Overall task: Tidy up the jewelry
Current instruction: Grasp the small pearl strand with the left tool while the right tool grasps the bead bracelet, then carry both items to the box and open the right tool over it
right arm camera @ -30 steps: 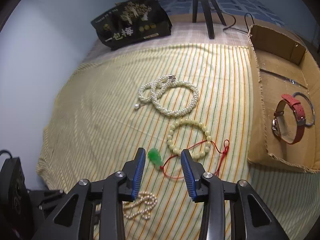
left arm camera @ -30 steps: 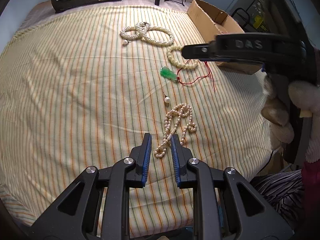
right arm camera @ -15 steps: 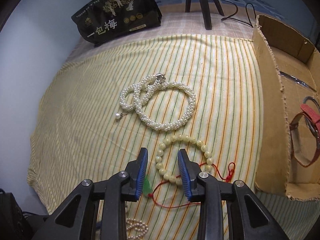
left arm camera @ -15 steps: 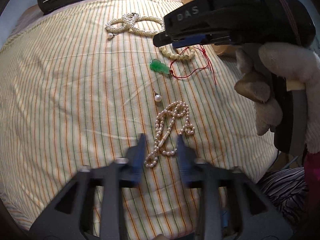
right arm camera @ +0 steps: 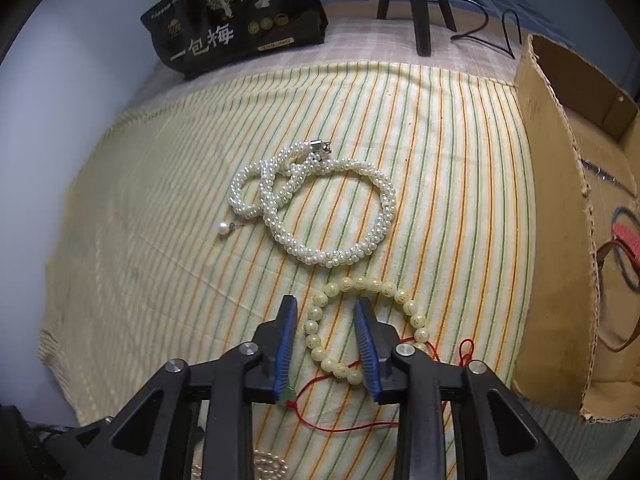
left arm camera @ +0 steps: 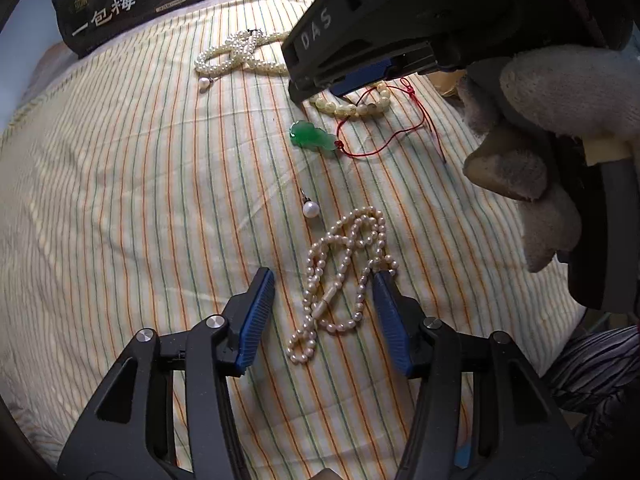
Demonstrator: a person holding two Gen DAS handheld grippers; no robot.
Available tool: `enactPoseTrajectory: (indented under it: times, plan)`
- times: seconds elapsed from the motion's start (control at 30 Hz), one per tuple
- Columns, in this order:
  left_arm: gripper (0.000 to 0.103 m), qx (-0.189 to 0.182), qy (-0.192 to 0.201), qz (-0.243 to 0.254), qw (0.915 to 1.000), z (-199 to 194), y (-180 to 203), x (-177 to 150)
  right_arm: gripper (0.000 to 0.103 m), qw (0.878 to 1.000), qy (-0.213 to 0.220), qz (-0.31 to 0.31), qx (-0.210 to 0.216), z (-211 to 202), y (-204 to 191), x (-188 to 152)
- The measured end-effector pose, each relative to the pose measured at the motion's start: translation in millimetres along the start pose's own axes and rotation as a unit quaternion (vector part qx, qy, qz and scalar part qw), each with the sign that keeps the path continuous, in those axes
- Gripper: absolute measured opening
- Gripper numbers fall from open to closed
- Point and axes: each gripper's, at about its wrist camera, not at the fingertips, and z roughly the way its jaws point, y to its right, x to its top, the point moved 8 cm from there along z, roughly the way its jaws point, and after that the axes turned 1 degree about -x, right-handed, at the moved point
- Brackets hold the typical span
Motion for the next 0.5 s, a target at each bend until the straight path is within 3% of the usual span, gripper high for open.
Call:
enactPoseTrajectory:
  times: [0.23, 0.5]
  plan:
    - [0.013, 0.012, 0.009, -0.013, 0.9998, 6.3, -10.6, 8.1, 0.005, 1.0, 0.007, -0.013, -0.02, 0.0, 3.7, 0.7]
    - [0.004, -0.003, 0.013, -0.033, 0.9994, -0.6, -18.9, 7.7, 0.005, 1.0, 0.023, 0.006, 0.003, -15.7, 11.4, -0.2]
